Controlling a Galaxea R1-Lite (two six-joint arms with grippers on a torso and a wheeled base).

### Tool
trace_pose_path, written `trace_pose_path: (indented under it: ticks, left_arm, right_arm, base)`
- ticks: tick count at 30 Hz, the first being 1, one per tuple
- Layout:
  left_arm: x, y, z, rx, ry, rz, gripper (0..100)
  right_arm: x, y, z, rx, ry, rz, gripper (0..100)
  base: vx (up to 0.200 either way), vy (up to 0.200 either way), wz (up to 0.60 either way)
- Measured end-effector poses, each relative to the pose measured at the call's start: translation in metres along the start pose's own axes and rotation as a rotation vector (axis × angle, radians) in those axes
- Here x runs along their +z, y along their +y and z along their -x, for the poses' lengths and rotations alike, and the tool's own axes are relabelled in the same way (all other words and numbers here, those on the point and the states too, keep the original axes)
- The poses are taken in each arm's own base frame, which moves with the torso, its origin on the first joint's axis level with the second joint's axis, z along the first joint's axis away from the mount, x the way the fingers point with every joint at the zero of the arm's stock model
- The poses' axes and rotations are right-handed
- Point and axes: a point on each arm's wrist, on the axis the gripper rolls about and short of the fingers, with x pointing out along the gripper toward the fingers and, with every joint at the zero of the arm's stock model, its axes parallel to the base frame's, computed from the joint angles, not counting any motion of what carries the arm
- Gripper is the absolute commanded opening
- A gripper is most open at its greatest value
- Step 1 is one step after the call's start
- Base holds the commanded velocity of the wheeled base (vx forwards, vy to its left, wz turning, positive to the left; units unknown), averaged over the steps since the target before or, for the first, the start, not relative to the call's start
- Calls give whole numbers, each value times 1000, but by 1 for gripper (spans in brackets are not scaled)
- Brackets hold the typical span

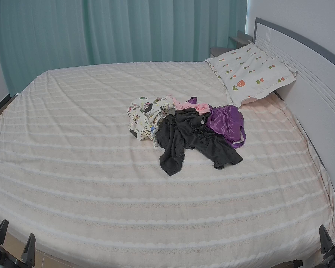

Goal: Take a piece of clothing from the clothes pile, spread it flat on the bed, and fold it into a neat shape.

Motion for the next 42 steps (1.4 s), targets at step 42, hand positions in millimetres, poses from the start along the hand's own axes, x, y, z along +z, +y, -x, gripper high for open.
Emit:
trace_pose_path:
  ticks: [42]
  left_arm:
    - [0,0,1,9,-8,8,100]
  right_arm:
    - [57,40,-249,164,458,-365,100]
  base:
    - [0,0,0]
